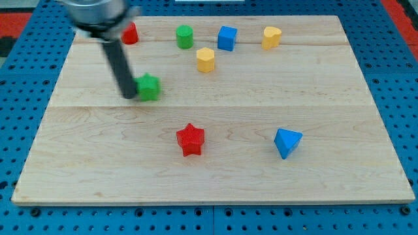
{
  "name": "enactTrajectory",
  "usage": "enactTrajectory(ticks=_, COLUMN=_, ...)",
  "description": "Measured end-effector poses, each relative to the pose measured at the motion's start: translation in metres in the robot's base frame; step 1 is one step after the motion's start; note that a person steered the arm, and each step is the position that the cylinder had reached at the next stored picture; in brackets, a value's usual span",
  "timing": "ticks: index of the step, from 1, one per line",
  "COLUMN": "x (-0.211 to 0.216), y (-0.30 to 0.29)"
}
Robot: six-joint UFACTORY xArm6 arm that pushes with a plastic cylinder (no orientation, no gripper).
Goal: Place the blue triangle towards the bottom right side of the red star
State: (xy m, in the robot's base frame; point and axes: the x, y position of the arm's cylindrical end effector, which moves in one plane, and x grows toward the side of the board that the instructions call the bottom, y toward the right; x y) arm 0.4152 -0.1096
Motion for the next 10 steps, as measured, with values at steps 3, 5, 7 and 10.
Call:
enactTrajectory(ticks=3, x=0.037, y=0.078)
enactTrajectory(ticks=5, x=0.026, y=0.199)
enactTrajectory(ticks=7, x=0.115, y=0.246)
enactTrajectory(ticks=10, x=0.124, y=0.153)
